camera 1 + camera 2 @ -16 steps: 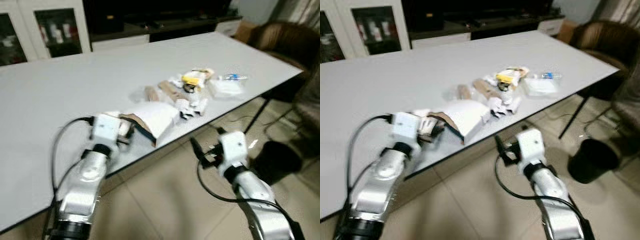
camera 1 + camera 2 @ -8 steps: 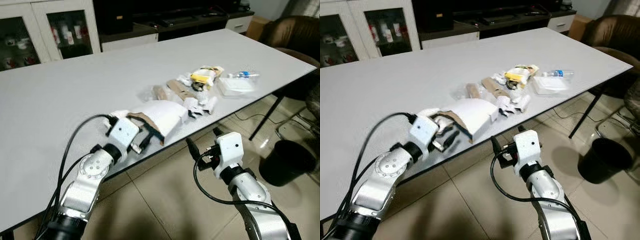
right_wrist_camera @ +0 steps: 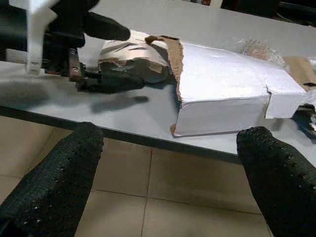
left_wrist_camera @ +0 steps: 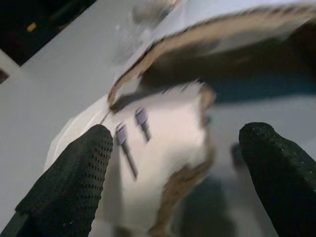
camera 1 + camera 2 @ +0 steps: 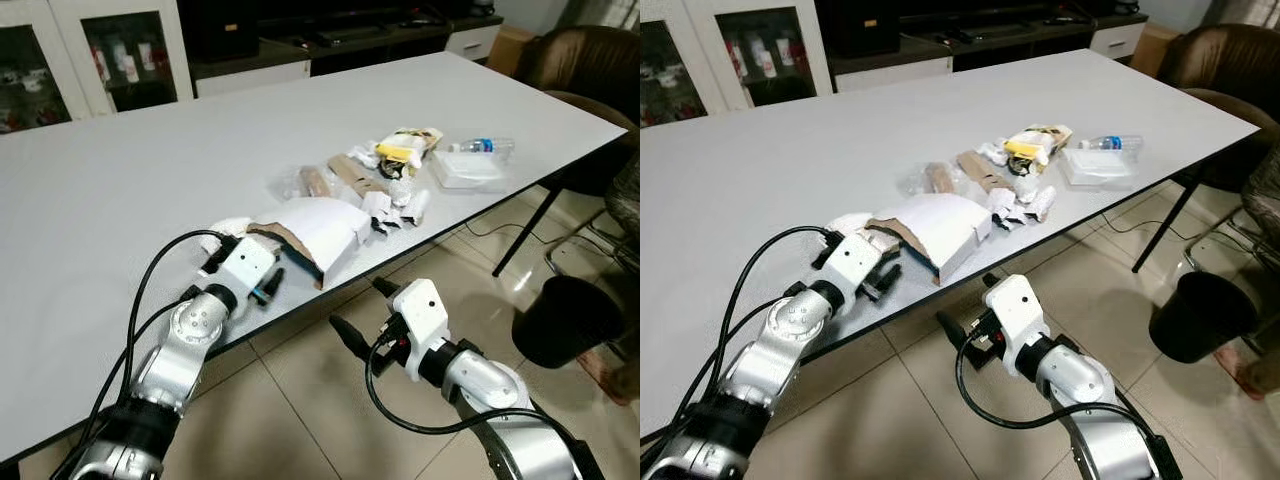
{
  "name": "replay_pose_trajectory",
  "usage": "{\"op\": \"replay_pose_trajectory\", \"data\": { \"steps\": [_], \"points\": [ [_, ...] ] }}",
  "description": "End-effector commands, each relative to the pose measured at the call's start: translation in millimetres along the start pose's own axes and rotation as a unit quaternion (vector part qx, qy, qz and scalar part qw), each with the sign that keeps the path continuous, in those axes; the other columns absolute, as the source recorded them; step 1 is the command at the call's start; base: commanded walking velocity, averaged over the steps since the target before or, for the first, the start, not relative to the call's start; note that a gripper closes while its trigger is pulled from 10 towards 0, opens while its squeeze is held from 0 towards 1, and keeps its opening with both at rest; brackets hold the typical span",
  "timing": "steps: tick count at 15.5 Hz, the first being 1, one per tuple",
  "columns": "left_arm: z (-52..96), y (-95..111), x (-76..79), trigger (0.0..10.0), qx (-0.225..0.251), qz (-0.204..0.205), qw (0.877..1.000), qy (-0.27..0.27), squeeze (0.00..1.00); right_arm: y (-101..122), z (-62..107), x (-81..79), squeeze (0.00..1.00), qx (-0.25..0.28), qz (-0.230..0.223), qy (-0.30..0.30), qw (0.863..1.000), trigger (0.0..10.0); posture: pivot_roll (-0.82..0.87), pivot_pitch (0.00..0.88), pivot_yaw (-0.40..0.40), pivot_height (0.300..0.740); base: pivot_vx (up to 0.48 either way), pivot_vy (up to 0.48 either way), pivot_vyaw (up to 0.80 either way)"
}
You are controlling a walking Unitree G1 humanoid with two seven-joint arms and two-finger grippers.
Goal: Picking trash to rubbish bin
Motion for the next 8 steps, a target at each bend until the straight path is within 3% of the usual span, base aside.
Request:
{"op": "replay_pose_trajectory", "data": {
  "steps": [1,8],
  "points": [
    [-5.5,8.7,1.3,10.0,0.012,-0.012,1.000,0.002,0.00,3.4,1.6,1.0,0.00,0.002,0.005,0.006,1.000,10.0,-0.12,0.000,-0.068,0.740,0.000,0.000,0.00],
    [-27.6,5.1,-3.3,10.0,0.014,-0.061,0.997,0.045,0.00,1.9,4.2,-3.6,0.00,-0.006,0.014,0.009,1.000,10.0,-0.15,0.000,-0.061,0.740,0.000,0.000,0.00]
  ]
}}
Point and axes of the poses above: a point about 5 cm out from each wrist's last joint towards the gripper, its own z axis pointing back from the gripper into the wrist, its own y axis along the axis of the wrist's last joint, x = y × z, the point moved 5 cm from there along -z, pointing out of the wrist towards the gripper, and after that the axes turned 14 degrees about z, right-handed, at the moved point
